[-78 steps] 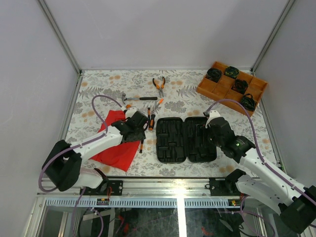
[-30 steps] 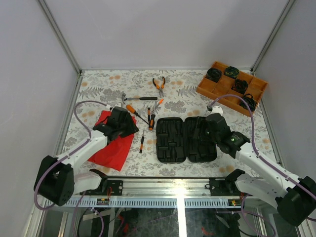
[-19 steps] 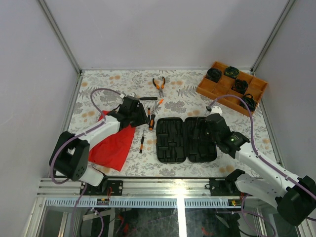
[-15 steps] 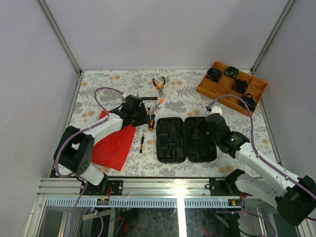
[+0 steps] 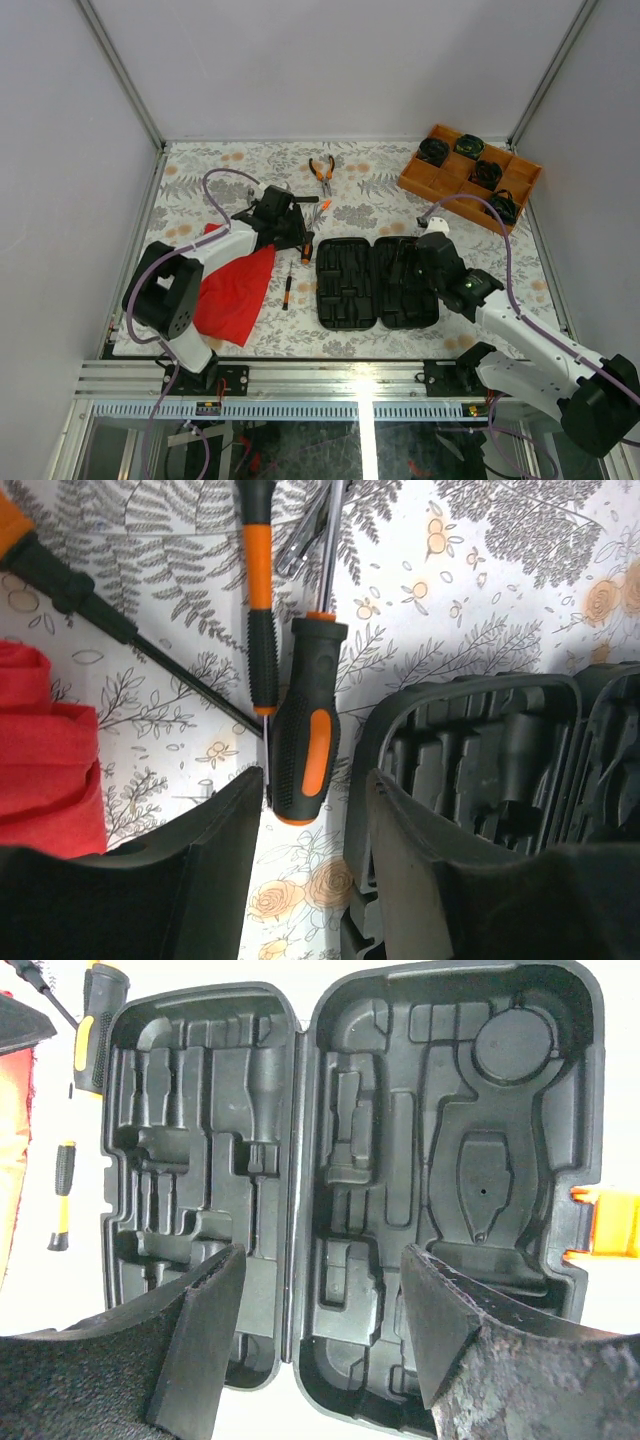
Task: Sort the tools into containers
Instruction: Pick up the screwdriver from the center of the board.
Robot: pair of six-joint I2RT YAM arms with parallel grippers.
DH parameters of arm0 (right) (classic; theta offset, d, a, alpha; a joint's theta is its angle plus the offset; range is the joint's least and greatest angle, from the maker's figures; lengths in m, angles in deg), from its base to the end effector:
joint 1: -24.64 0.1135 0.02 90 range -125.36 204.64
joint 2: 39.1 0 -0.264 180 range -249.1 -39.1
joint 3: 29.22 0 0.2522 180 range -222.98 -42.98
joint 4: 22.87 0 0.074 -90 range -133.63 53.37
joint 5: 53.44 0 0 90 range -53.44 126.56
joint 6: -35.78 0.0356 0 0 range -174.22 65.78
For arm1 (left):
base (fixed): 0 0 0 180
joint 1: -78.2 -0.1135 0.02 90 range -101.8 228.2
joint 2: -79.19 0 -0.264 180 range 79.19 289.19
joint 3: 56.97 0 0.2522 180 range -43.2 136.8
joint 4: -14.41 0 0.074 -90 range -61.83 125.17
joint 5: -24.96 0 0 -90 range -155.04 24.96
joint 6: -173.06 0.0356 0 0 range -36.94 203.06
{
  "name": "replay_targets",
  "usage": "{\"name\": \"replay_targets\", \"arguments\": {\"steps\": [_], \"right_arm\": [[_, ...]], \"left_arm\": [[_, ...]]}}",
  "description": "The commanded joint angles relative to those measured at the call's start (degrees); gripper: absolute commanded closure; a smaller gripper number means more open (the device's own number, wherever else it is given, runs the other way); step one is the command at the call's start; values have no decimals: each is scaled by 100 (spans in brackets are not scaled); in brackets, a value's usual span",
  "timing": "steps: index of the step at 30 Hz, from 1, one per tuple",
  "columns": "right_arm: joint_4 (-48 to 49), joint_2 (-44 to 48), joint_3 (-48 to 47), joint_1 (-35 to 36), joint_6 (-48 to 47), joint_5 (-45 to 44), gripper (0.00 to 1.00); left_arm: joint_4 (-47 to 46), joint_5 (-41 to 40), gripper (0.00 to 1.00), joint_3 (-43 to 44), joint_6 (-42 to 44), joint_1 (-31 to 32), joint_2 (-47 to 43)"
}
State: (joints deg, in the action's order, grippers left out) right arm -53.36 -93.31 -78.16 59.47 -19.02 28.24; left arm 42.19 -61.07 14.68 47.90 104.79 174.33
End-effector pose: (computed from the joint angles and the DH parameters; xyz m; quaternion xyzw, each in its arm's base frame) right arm 0.1715 0.1131 0.2407 0.0359 0.8876 0.2080 0.4094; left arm 0.3060 -0.1559 0.1905 -0.0590 0.9411 -0.1981 0.2677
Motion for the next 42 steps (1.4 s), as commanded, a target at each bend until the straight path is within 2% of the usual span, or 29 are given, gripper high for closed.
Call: {"name": "replay_targets", "arguments": {"steps": [1,19,34,37,42], "right_arm": [[364,-104,-115,25,-10,-129,31],[661,-280,-92,24,-353,-446,34],[770,-526,-87,24,-364,-375,34],[746,-498,-65,24,-360,-394,34],[728,-462,-20,26,-348,-407,34]], "left_arm": [[-150,230,56,309,253,22,170],[-88,311,59,549,297,131,984],[873,-552,59,902,428,337,1255],[1089,-806,63,994,470,434,1284],[1296,-1010,77,1023,509,541,1182]]}}
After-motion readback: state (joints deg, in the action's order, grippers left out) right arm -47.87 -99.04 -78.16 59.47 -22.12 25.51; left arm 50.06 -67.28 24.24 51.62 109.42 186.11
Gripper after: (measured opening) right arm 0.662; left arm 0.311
